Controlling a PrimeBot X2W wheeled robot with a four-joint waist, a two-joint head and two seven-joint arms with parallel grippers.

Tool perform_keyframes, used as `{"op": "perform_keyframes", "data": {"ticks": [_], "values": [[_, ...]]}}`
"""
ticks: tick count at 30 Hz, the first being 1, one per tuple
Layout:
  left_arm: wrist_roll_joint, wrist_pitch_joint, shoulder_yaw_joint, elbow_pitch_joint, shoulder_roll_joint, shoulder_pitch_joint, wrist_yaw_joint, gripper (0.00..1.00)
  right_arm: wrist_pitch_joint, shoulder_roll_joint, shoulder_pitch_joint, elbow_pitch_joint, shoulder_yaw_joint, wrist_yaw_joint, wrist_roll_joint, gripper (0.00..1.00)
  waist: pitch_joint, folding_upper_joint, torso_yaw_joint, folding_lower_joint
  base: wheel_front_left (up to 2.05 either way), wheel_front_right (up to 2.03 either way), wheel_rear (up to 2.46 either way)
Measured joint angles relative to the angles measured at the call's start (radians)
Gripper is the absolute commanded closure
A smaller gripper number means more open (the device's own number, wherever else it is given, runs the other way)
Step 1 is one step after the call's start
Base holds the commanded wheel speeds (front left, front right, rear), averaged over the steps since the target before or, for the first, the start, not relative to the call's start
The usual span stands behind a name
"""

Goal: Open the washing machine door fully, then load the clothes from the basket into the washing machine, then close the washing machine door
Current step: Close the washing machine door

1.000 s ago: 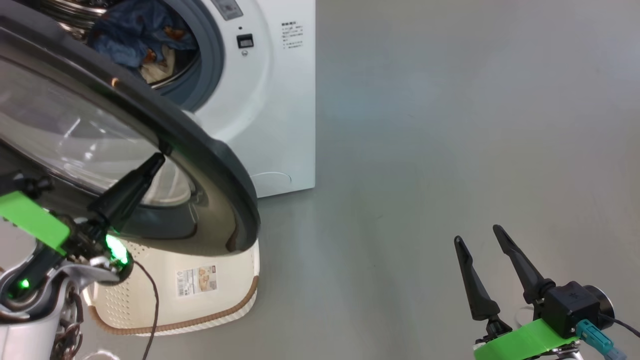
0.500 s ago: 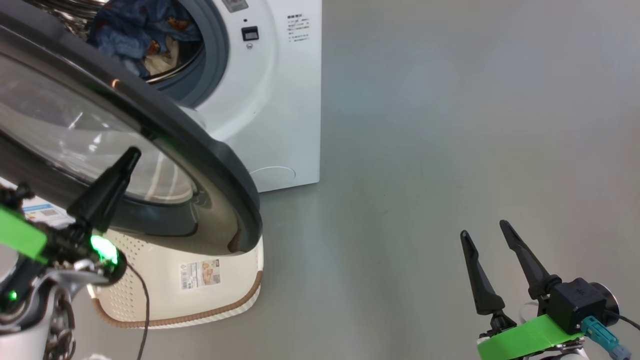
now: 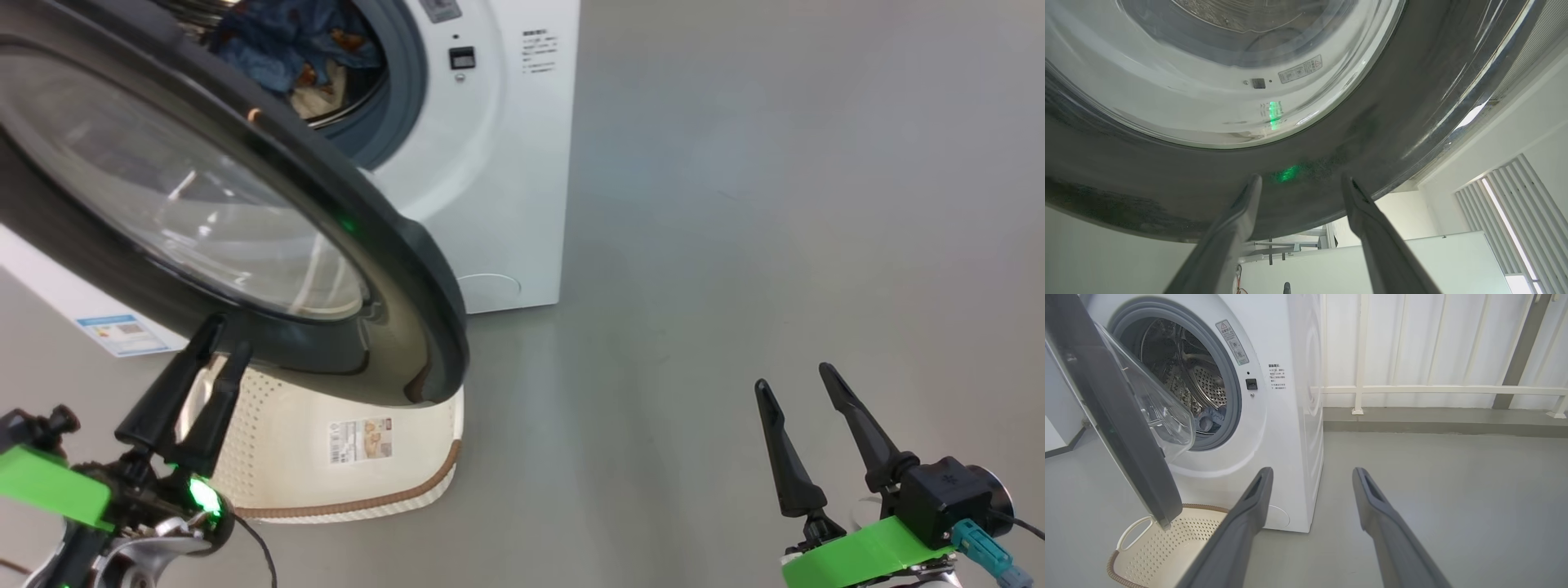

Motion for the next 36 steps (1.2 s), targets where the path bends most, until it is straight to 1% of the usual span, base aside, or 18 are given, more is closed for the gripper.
{"op": "perform_keyframes", "data": {"ticks": [5,8,10,11,12,13,14,15,16,17,19,22,24,25,27,32,35,36], "values": [[0.064,-0.049,0.020,-0.025,-0.025,0.023,0.000,0.00,0.001,0.000,0.010,-0.002,-0.001,0.000,0.000,0.00,-0.011,0.0000,0.025,0.0000,0.00,0.00,0.00],[0.137,-0.098,0.027,-0.043,-0.030,0.042,0.000,0.00,0.002,-0.001,0.016,-0.004,0.000,0.000,-0.001,0.00,-0.019,0.0000,0.036,0.0000,0.00,0.00,0.00],[0.226,-0.147,0.027,-0.066,-0.029,0.054,0.000,0.00,0.005,-0.002,0.016,-0.006,-0.001,0.000,-0.001,0.00,-0.024,0.0000,0.042,0.0000,0.00,0.00,0.00],[0.251,-0.173,0.028,-0.081,-0.032,0.058,0.000,0.00,0.005,-0.002,0.016,-0.007,-0.002,0.000,-0.001,0.00,-0.026,0.0000,0.045,0.0001,0.00,0.00,0.00],[0.299,-0.209,0.025,-0.096,-0.032,0.061,0.000,0.00,0.005,-0.002,0.016,-0.009,-0.002,0.000,-0.001,0.00,-0.029,0.0000,0.048,0.0000,0.00,0.00,0.00],[0.382,-0.243,0.012,-0.115,-0.018,0.067,0.000,0.00,0.006,-0.002,0.016,-0.010,-0.002,0.000,-0.001,0.00,-0.031,0.0000,0.049,0.0000,0.00,0.00,0.00],[0.441,-0.279,0.006,-0.136,-0.012,0.074,0.000,0.00,0.009,-0.003,0.017,-0.012,-0.003,0.000,-0.002,0.00,-0.033,0.0000,0.051,0.0000,0.00,0.00,0.00],[0.472,-0.316,0.002,-0.154,-0.013,0.081,0.000,0.00,0.009,-0.003,0.017,-0.012,-0.003,0.000,-0.002,0.00,-0.035,0.0000,0.051,0.0000,0.00,0.00,0.00],[0.533,-0.352,-0.013,-0.173,-0.004,0.093,0.000,0.00,0.010,-0.003,0.017,-0.013,-0.003,0.000,-0.002,0.00,-0.037,0.0000,0.051,0.0000,0.00,0.00,0.00],[0.613,-0.391,-0.030,-0.193,0.009,0.108,0.000,0.00,0.011,-0.004,0.017,-0.014,-0.004,0.000,-0.003,0.00,-0.039,0.0000,0.051,0.0000,0.00,0.00,0.00],[0.736,-0.467,-0.054,-0.216,0.026,0.139,-0.001,0.00,0.011,-0.005,0.020,-0.016,-0.006,0.000,-0.003,0.00,-0.043,0.0000,0.051,0.0000,0.00,0.00,0.00],[0.946,-0.570,-0.083,-0.227,0.050,0.190,0.002,0.00,0.011,-0.005,0.024,-0.016,-0.009,0.000,-0.008,0.00,-0.049,0.0000,0.051,0.0000,0.00,0.00,0.00],[1.084,-0.624,-0.106,-0.229,0.068,0.219,0.031,0.00,0.011,-0.005,0.038,-0.018,-0.011,0.000,-0.008,0.00,-0.054,0.0000,0.051,0.0000,0.00,0.00,0.00],[1.130,-0.644,-0.115,-0.229,0.071,0.231,0.042,0.00,0.015,-0.005,0.043,-0.017,-0.012,0.000,-0.008,0.00,-0.057,0.0000,0.052,0.0000,0.00,0.00,0.00],[1.225,-0.672,-0.140,-0.227,0.076,0.252,0.079,0.00,0.016,-0.005,0.045,-0.017,-0.012,0.000,-0.009,0.00,-0.065,0.0000,0.053,0.0000,0.00,0.00,0.00],[1.370,-0.713,-0.180,-0.207,0.087,0.309,0.151,0.00,0.024,-0.005,0.068,-0.018,-0.014,0.000,-0.010,0.00,-0.089,0.0000,0.057,0.0000,0.00,0.00,0.00],[1.426,-0.724,-0.197,-0.190,0.094,0.331,0.179,0.00,0.028,-0.005,0.081,-0.020,-0.016,0.000,-0.010,0.00,-0.101,0.0000,0.060,0.0000,0.00,0.00,0.00],[1.438,-0.728,-0.202,-0.184,0.096,0.336,0.179,0.00,0.029,-0.005,0.081,-0.021,-0.017,0.000,-0.010,0.00,-0.105,0.0000,0.061,0.0000,0.00,0.00,0.00]]}}
